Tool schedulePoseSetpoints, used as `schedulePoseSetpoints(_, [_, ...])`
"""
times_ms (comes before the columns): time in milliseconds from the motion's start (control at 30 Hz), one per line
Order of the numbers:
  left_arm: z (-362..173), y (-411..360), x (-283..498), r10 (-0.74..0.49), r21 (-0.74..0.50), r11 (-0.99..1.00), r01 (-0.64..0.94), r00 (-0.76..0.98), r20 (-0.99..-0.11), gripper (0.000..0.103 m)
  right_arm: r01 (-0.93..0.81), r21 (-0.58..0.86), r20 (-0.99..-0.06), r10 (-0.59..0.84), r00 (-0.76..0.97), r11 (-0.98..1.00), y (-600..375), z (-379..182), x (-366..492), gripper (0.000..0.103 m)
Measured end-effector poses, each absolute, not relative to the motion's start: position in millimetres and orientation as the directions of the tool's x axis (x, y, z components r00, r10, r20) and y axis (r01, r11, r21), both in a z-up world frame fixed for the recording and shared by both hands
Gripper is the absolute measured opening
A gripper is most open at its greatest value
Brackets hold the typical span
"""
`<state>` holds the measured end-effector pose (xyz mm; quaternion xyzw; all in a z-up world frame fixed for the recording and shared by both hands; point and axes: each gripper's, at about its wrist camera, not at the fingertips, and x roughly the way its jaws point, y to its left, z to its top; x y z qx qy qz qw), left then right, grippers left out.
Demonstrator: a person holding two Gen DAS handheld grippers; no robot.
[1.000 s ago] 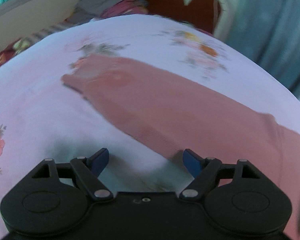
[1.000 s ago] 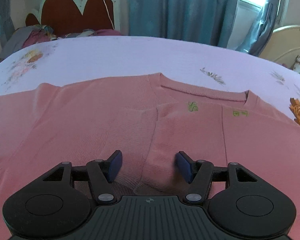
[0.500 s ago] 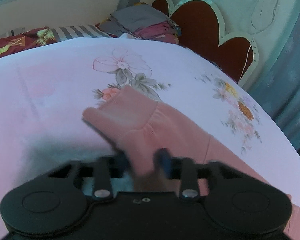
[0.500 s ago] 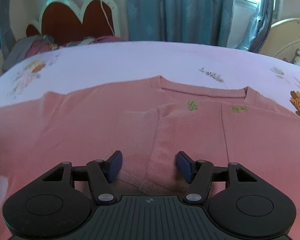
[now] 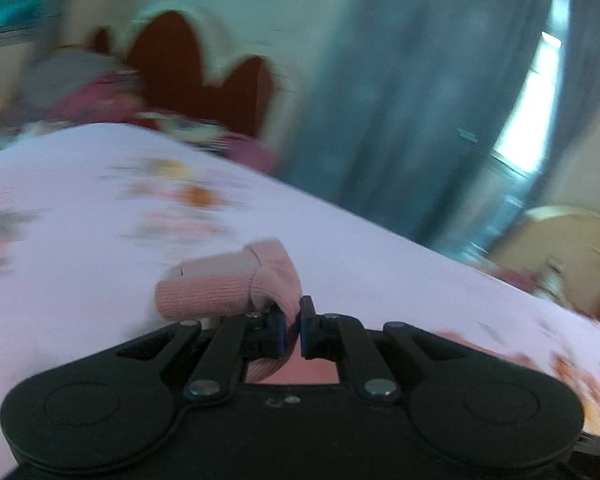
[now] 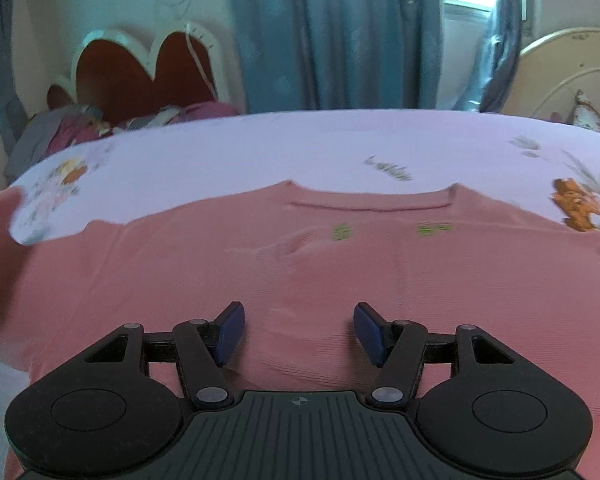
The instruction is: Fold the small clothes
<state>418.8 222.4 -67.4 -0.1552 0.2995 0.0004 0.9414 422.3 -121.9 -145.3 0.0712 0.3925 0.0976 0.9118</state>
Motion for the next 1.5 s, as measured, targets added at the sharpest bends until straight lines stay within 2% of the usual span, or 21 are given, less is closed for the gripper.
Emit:
schedulePoseSetpoints(200, [-75.8,83.2,437.7,-0.352,-0.292,0.931,0.217,0.745,-0.567,0.007,-0.043,0.204,-0.693,0.175,0.7,0.978,-171.8,-139.0,401.7,0.06])
schedulePoseSetpoints(300, [-94.6,28.4,440.3,-0.425,-0.285,0.905,0.316,0.685,-0.591,0.007,0.005,0.199,-0.7,0.139,0.7,0.98,-198.9,-137.9,392.2,0.06])
schedulePoseSetpoints(333, [-103.5,12.6,441.5,-0.441,-0.277,0.897,0.345,0.656,-0.612,0.011,0.012,0.197,-0.704,0.133,0.698,0.98,-206.6,-138.0,389.5,0.06])
schedulePoseSetpoints(367, [-113.6,-1.3,440.3,-0.442,-0.26,0.894,0.364,0.628,-0.641,0.015,0.02,0.195,-0.704,0.125,0.699,0.981,-214.4,-138.0,386.6,0.06])
schedulePoseSetpoints(400, [-123.8,-13.1,438.6,-0.434,-0.24,0.894,0.377,0.601,-0.672,0.024,0.026,0.194,-0.706,0.121,0.698,0.981,-220.6,-137.4,384.6,0.06])
schedulePoseSetpoints(467, [-137.1,-24.0,435.7,-0.412,-0.208,0.897,0.391,0.565,-0.715,0.029,0.031,0.214,-0.709,0.134,0.693,0.976,-232.0,-137.0,381.0,0.06])
schedulePoseSetpoints(500, [-140.6,-25.3,432.7,-0.4,-0.198,0.9,0.389,0.555,-0.729,0.036,0.032,0.225,-0.71,0.141,0.69,0.974,-235.9,-137.1,380.5,0.06])
schedulePoseSetpoints(533, [-141.6,-23.3,427.2,-0.396,-0.198,0.902,0.383,0.553,-0.733,0.051,0.035,0.239,-0.711,0.151,0.687,0.97,-238.2,-136.7,380.3,0.06])
schedulePoseSetpoints(600, [-136.5,-15.1,421.0,-0.37,-0.184,0.917,0.353,0.584,-0.722,0.072,0.025,0.263,-0.709,0.176,0.683,0.964,-240.9,-136.3,379.2,0.06])
schedulePoseSetpoints(633, [-134.1,-7.3,415.1,-0.353,-0.167,0.925,0.341,0.606,-0.713,0.075,0.011,0.273,-0.706,0.193,0.682,0.962,-238.4,-135.0,379.7,0.06])
schedulePoseSetpoints(933, [-133.4,82.8,393.0,-0.096,-0.055,0.995,0.082,0.665,-0.741,0.075,-0.236,0.257,-0.692,0.349,0.632,0.937,-165.9,-132.9,385.7,0.06])
schedulePoseSetpoints(1167, [-147.3,123.6,365.3,0.073,0.031,0.997,-0.075,0.661,-0.747,0.074,-0.34,0.058,-0.711,0.278,0.646,0.939,-109.1,-151.4,398.2,0.06])
schedulePoseSetpoints(1267, [-153.6,135.4,360.7,0.103,0.045,0.993,-0.105,0.646,-0.757,0.074,-0.339,0.069,-0.702,0.287,0.652,0.938,-103.8,-152.0,402.9,0.06])
schedulePoseSetpoints(1300, [-154.9,135.7,362.3,0.105,0.047,0.993,-0.107,0.646,-0.756,0.074,-0.333,0.077,-0.701,0.289,0.653,0.94,-104.2,-151.6,404.3,0.057])
schedulePoseSetpoints(1333, [-155.7,136.9,364.5,0.105,0.045,0.993,-0.109,0.651,-0.752,0.074,-0.334,0.094,-0.701,0.301,0.647,0.938,-106.7,-151.3,406.2,0.025])
schedulePoseSetpoints(1367, [-155.6,139.4,365.1,0.102,0.04,0.993,-0.109,0.659,-0.745,0.073,-0.319,0.106,-0.706,0.298,0.643,0.942,-109.4,-150.1,408.7,0.012])
schedulePoseSetpoints(1500, [-159.1,133.3,381.7,0.102,0.063,0.995,-0.082,0.679,-0.727,0.069,-0.267,0.168,-0.691,0.306,0.654,0.949,-128.4,-138.7,416.2,0.012])
